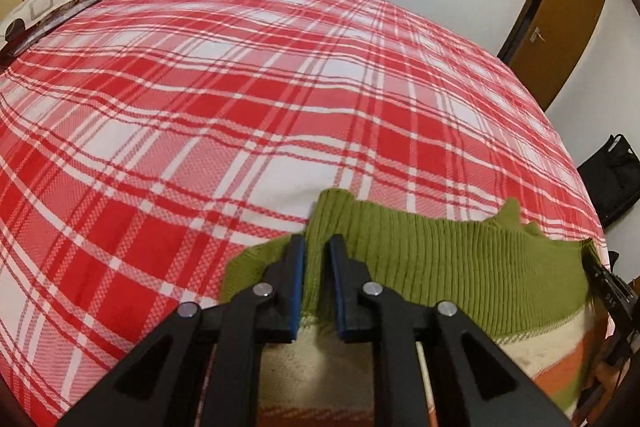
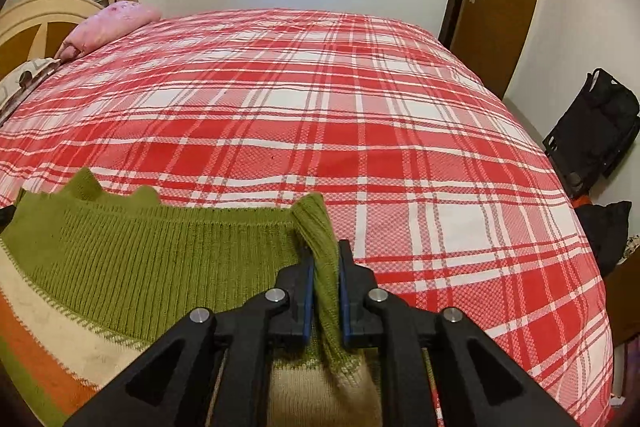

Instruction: Fold small clothes

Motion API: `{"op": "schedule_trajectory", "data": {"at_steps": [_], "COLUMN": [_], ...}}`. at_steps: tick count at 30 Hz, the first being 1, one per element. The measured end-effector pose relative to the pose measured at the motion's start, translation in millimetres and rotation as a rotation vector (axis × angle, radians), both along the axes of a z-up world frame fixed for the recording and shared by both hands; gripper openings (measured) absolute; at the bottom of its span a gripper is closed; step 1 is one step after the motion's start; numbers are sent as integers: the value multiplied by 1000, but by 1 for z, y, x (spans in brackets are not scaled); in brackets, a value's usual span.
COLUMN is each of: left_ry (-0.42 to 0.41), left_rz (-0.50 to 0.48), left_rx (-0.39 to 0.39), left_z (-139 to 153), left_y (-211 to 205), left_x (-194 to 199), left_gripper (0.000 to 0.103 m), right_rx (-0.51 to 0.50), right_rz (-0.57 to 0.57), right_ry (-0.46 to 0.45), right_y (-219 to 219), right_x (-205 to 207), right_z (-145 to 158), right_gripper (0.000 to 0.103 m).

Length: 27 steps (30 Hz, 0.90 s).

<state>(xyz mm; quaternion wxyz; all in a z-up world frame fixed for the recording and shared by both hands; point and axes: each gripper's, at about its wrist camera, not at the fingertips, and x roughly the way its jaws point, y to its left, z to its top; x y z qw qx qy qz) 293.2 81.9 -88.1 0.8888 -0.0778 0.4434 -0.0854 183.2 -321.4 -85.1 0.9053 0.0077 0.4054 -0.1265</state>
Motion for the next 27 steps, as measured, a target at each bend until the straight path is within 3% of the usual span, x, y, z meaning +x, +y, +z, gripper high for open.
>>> {"op": "schedule_trajectory", "data": {"at_steps": [2,5,8,10,11,17,21,26,27], "left_ry": [-3,-23,-88,-133,-142,-109,-121,-67,-55], "left_rz": [-1,-9,-13,-20,-25,-83,-77,-55,-39], "left_rx": [20,47,81,104,108,69,127,124,131], "left_z": [3,16,37,49,52,51,41,19,14], "left_y": [-1,0,3,3,4,2,-2,8,11], "left_x": [-2,-11,-31,-47,-51,-101,-131,-146,-148], "left_gripper": [23,33,58,72,72,72,72,72,72], "right_rx": [50,87,110,133,133,113,73,84,91], "right_rz": [-16,-77,-82,-47,-28,95,109,106,104], "right_ry": [-27,-137,-217,-219,-207,-99,-63,25,1], "right_y": [-9,-18,-19,-10,-3,39,56,58,57], "right_x": [-5,-29,-62,-88,-100,-163,-191,-203,-206], "right_z": [7,34,62,70,71,41,20,-15,-15], "right_gripper": [18,18,20,45,50,51,51,51,51]}}
